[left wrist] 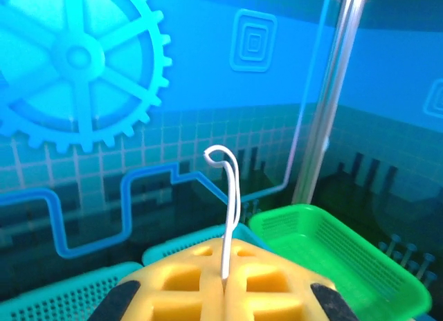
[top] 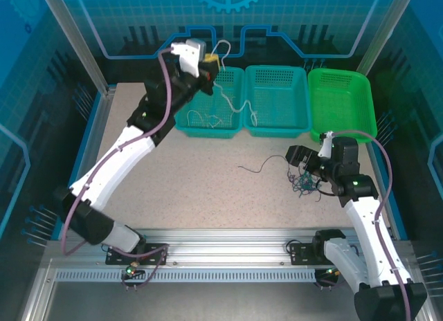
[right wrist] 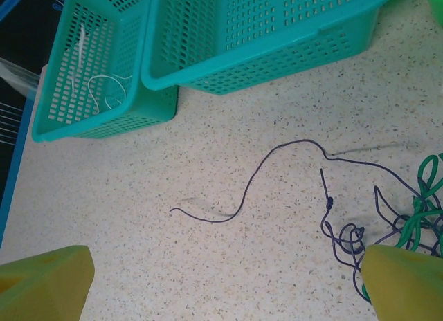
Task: Untangle the cables
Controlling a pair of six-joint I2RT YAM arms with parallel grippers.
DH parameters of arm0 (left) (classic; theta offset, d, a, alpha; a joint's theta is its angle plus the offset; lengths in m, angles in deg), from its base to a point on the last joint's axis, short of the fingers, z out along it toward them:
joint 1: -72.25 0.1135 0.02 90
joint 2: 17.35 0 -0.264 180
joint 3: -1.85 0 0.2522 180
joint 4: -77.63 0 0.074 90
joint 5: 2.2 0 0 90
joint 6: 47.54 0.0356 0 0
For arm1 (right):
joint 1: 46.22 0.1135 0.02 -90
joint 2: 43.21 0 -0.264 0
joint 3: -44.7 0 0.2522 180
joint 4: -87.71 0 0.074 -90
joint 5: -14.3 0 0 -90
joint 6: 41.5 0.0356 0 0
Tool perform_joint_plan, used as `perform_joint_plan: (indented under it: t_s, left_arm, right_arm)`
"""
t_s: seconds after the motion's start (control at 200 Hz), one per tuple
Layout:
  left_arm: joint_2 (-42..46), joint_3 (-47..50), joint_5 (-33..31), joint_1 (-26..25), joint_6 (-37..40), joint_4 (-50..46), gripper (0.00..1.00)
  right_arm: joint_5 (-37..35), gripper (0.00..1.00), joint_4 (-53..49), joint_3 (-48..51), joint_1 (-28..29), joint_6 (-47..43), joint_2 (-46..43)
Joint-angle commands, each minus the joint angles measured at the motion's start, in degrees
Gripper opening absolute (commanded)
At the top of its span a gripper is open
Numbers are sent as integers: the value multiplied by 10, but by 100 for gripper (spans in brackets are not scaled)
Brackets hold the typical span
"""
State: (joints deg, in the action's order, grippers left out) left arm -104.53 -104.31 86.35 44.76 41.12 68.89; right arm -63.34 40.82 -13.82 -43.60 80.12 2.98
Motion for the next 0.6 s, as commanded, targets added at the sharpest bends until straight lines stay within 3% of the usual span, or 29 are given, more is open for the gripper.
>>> perform_joint_plan:
  t_s: [0.0,0.18,0.465,0.595]
  left_arm:
    - [-70,-80,-12,25,27,-6,0]
    - [-178,-153,-8,52,14,-19,0]
    - [-267,-92,-23,94,-50,-38,0]
    - [-282,-62,-18,103,-73,-41,35]
  right_arm:
    - [13,100,-40,-14,1,-9,-5]
    - [12,100,-51,-15,1,-10,-5]
    - [-27,100,-70,-6,0,12,11]
    - [-42,100,-77,-6,-2,22,17]
